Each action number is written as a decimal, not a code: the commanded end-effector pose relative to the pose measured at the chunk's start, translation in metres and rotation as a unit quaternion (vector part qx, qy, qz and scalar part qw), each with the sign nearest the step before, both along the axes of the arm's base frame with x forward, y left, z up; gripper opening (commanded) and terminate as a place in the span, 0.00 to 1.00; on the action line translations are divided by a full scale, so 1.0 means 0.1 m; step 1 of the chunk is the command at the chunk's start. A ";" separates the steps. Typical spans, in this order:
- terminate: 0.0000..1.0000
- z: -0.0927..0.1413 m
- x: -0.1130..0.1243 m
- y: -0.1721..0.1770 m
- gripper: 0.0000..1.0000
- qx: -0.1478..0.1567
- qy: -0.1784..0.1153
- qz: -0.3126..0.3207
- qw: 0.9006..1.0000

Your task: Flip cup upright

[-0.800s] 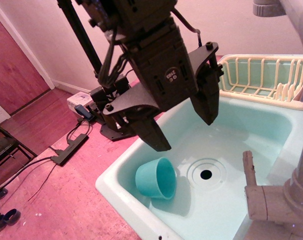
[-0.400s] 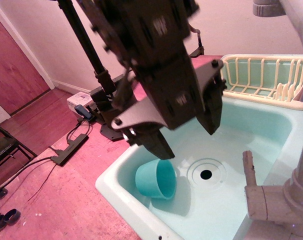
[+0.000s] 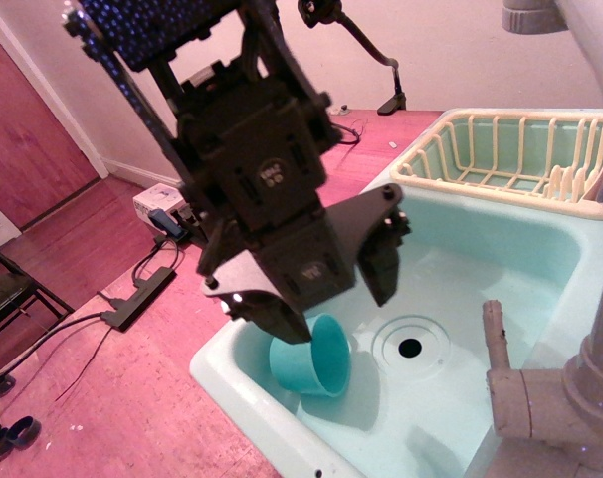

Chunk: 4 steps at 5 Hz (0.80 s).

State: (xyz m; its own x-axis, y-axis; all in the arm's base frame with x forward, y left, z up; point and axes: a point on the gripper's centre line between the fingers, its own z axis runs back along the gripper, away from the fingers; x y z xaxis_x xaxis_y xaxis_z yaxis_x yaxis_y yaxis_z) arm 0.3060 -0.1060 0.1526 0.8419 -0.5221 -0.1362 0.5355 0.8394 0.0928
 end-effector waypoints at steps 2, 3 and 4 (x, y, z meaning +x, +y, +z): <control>0.00 0.00 -0.51 -0.10 1.00 -0.043 0.005 -0.009 0.999; 0.00 -0.10 -0.52 -0.17 1.00 -0.052 0.006 -0.013 0.999; 0.00 -0.19 -0.45 -0.23 1.00 -0.054 0.001 -0.015 0.998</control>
